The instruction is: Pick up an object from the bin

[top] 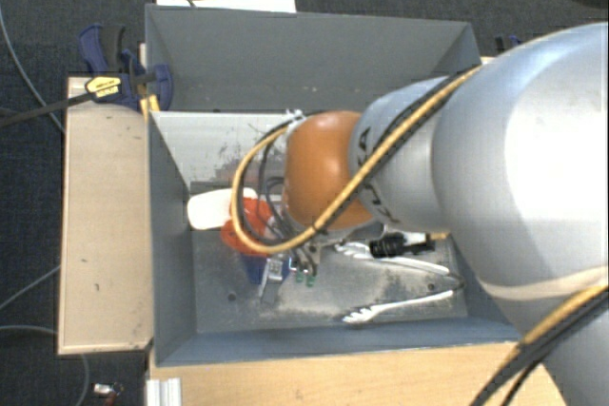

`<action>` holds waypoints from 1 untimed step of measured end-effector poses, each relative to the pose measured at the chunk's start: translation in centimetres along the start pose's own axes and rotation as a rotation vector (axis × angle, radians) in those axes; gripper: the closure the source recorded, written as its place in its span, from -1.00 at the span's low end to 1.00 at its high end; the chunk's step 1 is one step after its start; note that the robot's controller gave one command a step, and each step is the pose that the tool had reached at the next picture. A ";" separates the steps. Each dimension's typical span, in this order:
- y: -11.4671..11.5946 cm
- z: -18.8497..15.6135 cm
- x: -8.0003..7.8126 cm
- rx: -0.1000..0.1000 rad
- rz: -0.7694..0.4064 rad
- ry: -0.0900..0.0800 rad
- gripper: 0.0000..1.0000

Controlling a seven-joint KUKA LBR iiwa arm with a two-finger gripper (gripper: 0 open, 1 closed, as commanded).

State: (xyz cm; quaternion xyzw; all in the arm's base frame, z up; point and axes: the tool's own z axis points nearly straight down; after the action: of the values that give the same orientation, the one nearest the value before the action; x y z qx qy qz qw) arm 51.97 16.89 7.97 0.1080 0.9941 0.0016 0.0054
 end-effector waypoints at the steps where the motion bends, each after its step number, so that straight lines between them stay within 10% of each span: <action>1: 0.5 0.6 0.8 -0.004 -0.163 0.004 1.00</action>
Offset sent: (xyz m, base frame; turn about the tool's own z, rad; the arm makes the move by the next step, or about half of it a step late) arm 0.0000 0.0000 0.0000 0.0000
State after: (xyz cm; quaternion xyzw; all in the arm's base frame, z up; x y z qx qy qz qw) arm 51.28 17.60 7.33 0.0266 0.9996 0.0033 0.0038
